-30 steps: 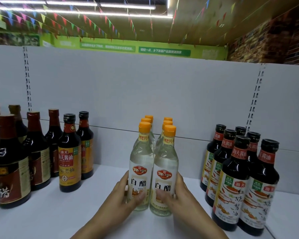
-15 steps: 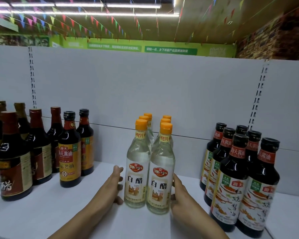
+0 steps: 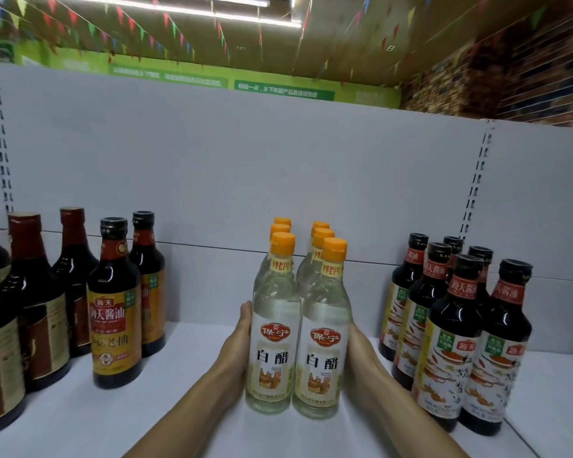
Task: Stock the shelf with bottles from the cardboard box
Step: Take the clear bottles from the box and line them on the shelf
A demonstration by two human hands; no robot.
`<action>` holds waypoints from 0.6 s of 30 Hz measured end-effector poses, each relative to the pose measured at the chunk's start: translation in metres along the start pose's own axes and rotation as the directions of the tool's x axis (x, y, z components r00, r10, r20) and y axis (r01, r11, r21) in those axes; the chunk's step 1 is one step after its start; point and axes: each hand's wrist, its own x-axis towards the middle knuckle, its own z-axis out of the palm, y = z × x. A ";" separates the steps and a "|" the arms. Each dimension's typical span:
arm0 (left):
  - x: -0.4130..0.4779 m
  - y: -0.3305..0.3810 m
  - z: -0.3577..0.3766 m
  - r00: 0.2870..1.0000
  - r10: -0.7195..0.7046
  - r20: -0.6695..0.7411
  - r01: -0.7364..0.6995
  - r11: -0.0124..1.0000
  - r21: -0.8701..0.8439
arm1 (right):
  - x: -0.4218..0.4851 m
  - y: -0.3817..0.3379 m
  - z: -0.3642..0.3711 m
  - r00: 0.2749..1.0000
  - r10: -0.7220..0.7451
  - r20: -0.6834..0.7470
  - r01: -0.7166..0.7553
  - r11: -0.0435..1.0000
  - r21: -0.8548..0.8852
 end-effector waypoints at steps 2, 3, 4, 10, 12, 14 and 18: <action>0.000 -0.002 0.004 0.999 -0.009 0.038 0.009 1.000 -0.006 | -0.004 0.003 0.008 0.999 0.047 -0.019 -0.047 0.999 0.025; 0.000 0.000 0.005 0.998 0.005 0.057 -0.005 1.000 -0.010 | -0.006 0.005 0.010 0.999 0.050 -0.014 -0.050 0.998 0.032; -0.001 0.001 0.003 0.998 0.016 0.061 -0.015 1.000 -0.024 | -0.007 0.005 0.011 0.999 0.050 0.001 -0.050 0.998 0.050; 0.001 -0.001 0.003 0.996 0.006 0.089 -0.005 1.000 -0.015 | -0.012 0.005 0.013 1.000 0.023 0.009 -0.024 0.990 0.138; 0.001 -0.001 0.003 0.997 0.000 0.072 0.002 1.000 -0.030 | -0.012 0.005 0.014 1.000 0.015 -0.007 -0.014 0.986 0.166; 0.000 -0.001 0.003 0.997 0.001 0.075 0.002 0.999 -0.043 | -0.011 0.007 0.015 1.000 0.019 -0.022 -0.014 0.981 0.192; 0.000 0.000 0.003 0.997 -0.011 0.080 0.013 0.999 -0.034 | -0.009 0.007 0.017 0.999 0.031 -0.019 -0.027 0.978 0.208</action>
